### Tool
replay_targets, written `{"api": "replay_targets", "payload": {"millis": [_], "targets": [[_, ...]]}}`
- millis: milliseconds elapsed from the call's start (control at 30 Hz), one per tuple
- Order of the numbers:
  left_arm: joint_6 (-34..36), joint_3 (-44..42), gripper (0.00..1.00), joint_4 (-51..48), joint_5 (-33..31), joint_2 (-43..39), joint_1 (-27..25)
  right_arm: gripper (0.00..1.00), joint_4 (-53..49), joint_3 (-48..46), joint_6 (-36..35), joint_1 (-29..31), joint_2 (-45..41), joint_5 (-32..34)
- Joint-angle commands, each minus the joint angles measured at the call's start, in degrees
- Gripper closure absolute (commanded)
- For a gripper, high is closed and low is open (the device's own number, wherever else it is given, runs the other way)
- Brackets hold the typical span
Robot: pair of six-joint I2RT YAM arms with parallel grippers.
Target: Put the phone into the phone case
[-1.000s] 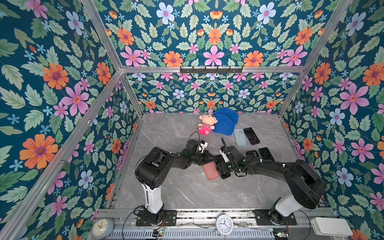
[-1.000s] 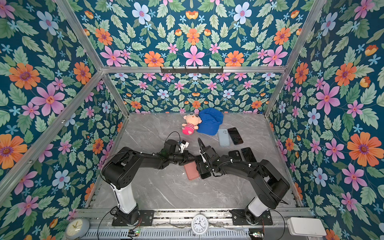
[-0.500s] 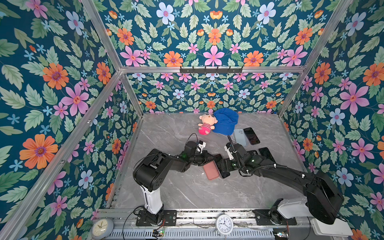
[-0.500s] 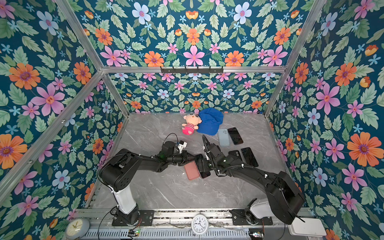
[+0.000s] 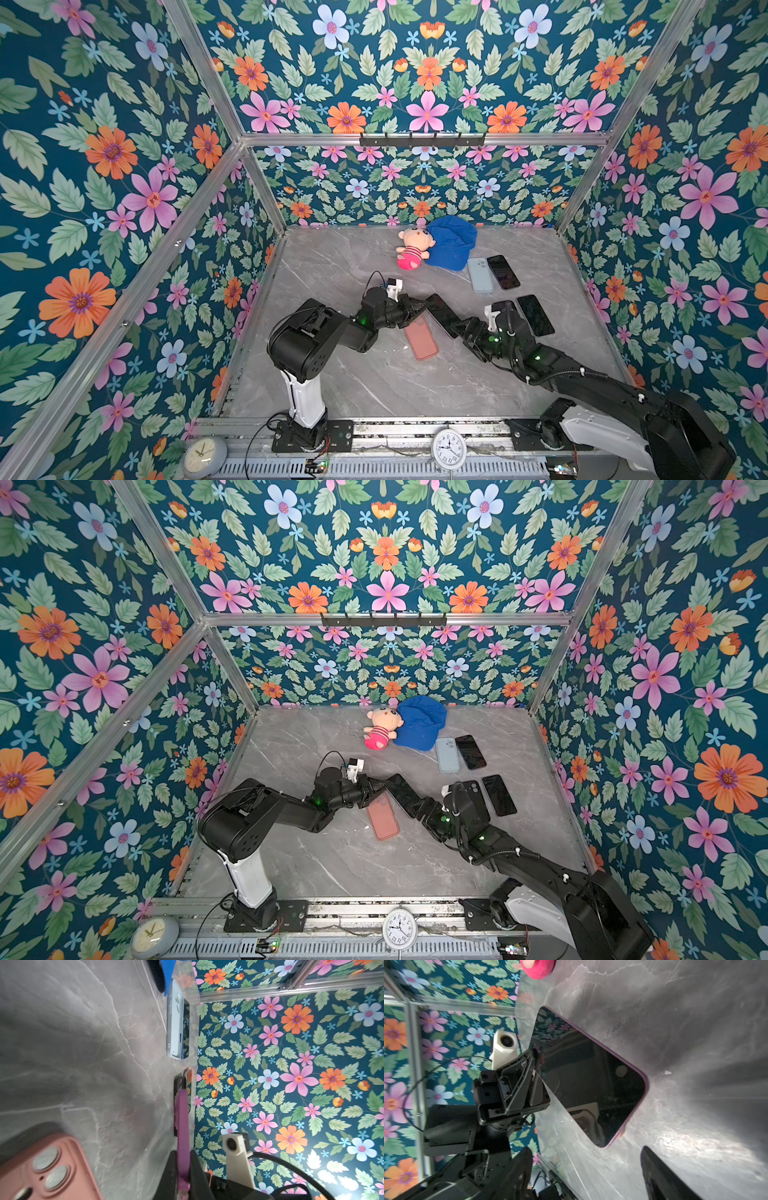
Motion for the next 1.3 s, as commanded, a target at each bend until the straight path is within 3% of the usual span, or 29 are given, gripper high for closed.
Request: {"api": "replay_targets", "payload": {"millis": [0, 200, 400, 900, 1267], "targets": [[-4.6, -0.6, 1.0, 8.9, -1.1, 0.0, 0.1, 0.22, 13.1, -4.2, 9.0, -1.1, -2.1, 2.4], [-8.6, -1.1, 1.0, 14.3, -1.5, 1.5, 0.2, 0.31, 17.3, -7.0, 7.0, -1.8, -6.0, 4.6], [-11.4, -1.0, 1.0, 18.0, -1.6, 2.3, 0.1, 0.42, 22.0, -8.2, 5.9, -1.8, -3.4, 5.3], [-14.0, -1.6, 1.0, 22.6, -1.4, 4.2, 0.1, 0.47, 44.2, -8.9, 6.8, -3.7, 11.5, 1.2], [-14.6, -1.9, 1.0, 24.2, -1.0, 5.1, 0.5, 0.63, 42.8, -8.9, 6.4, -4.1, 10.5, 2.0]]}}
